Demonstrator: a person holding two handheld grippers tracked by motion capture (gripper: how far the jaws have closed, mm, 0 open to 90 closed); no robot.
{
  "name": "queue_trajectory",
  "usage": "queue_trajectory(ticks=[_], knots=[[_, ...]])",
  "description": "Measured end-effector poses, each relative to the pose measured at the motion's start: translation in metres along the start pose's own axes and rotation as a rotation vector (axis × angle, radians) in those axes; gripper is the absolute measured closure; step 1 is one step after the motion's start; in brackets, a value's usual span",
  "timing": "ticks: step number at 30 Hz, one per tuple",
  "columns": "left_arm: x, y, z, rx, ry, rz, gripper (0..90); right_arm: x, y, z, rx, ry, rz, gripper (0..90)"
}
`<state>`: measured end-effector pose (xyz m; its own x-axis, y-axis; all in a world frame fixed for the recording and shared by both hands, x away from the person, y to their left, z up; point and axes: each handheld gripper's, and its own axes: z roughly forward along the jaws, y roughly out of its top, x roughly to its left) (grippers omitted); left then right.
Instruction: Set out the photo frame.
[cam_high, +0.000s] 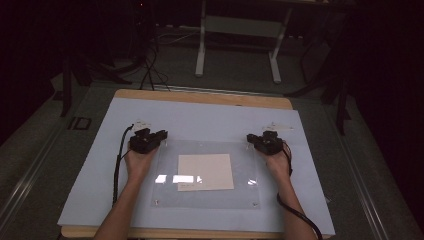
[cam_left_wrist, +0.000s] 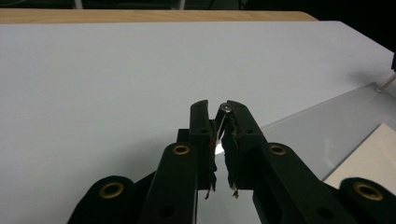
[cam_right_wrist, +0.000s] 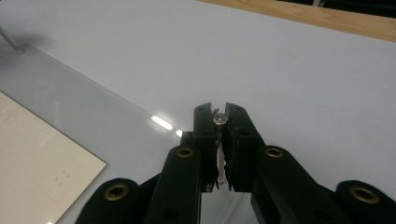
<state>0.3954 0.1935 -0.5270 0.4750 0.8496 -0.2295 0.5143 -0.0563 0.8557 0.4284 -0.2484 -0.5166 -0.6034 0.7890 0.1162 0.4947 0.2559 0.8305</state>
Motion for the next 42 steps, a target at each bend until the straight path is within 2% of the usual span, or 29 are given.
queue_trajectory(ticks=[5,14,18,24,37,42], knots=[[0.001,0.002,0.000,0.014,-0.005,-0.003,82.2,-0.002,0.000,0.000,0.001,0.013,0.023,83.7],[0.002,0.006,0.001,0.040,-0.011,-0.007,82.3,-0.004,0.006,0.002,0.043,0.023,0.038,83.7],[0.003,0.007,0.003,0.042,-0.010,-0.028,82.5,-0.005,0.008,0.003,0.055,0.023,0.052,83.8],[0.005,0.010,0.005,0.062,-0.012,-0.038,82.8,-0.007,0.012,0.006,0.075,0.023,0.069,84.0],[0.011,0.015,0.011,0.080,-0.037,-0.104,82.8,-0.012,0.018,0.011,0.104,0.029,0.124,84.3],[0.011,0.019,0.014,0.106,-0.023,-0.114,83.3,-0.014,0.021,0.013,0.118,0.030,0.140,84.5]])
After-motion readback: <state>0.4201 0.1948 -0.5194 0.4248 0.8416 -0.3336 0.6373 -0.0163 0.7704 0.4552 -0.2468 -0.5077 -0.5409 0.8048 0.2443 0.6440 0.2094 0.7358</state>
